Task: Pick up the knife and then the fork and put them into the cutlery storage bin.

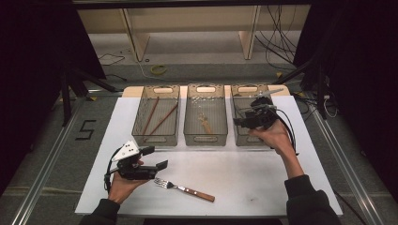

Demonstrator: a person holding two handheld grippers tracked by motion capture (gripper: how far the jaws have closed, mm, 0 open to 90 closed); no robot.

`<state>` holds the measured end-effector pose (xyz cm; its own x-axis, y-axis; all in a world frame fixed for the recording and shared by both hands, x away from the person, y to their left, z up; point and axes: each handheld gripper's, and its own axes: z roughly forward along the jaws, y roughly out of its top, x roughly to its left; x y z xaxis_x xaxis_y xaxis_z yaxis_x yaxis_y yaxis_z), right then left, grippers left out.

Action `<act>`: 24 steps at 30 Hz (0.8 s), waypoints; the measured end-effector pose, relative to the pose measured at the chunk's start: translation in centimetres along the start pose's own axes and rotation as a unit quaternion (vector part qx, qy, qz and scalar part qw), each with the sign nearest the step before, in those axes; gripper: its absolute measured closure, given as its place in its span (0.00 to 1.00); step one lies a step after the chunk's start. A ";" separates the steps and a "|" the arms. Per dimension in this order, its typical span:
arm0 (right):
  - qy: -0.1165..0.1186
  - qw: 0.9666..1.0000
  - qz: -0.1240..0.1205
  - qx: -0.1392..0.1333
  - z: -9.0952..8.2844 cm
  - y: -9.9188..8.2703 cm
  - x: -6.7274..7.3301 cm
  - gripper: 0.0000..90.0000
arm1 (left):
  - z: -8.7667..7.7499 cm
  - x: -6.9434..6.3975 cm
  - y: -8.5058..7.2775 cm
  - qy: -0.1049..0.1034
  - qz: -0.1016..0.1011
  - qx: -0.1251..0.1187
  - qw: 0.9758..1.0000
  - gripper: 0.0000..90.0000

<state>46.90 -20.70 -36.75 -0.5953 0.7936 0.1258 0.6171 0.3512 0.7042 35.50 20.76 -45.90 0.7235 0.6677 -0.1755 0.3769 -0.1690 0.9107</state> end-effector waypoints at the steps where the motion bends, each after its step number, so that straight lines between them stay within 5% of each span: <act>1: 0.003 1.000 -0.003 -0.002 -0.1 -0.2 0.3 0.42 | 0.0 0.0 0.0 0.000 0.000 0.001 1.000 0.18; 12: 0.036 0.999 -0.022 -0.019 -0.5 -1.7 4.0 0.39 | 0.0 0.0 0.0 0.000 0.000 0.001 1.000 0.18; 24: 0.063 0.997 -0.054 0.002 0.2 -2.7 7.2 0.36 | 0.0 0.0 0.0 0.000 0.001 0.000 1.000 0.18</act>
<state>41.04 -15.88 -37.86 -0.7177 0.6830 0.1361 0.5477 0.4328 0.7160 35.46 20.77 -45.87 0.7243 0.6673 -0.1735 0.3751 -0.1702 0.9112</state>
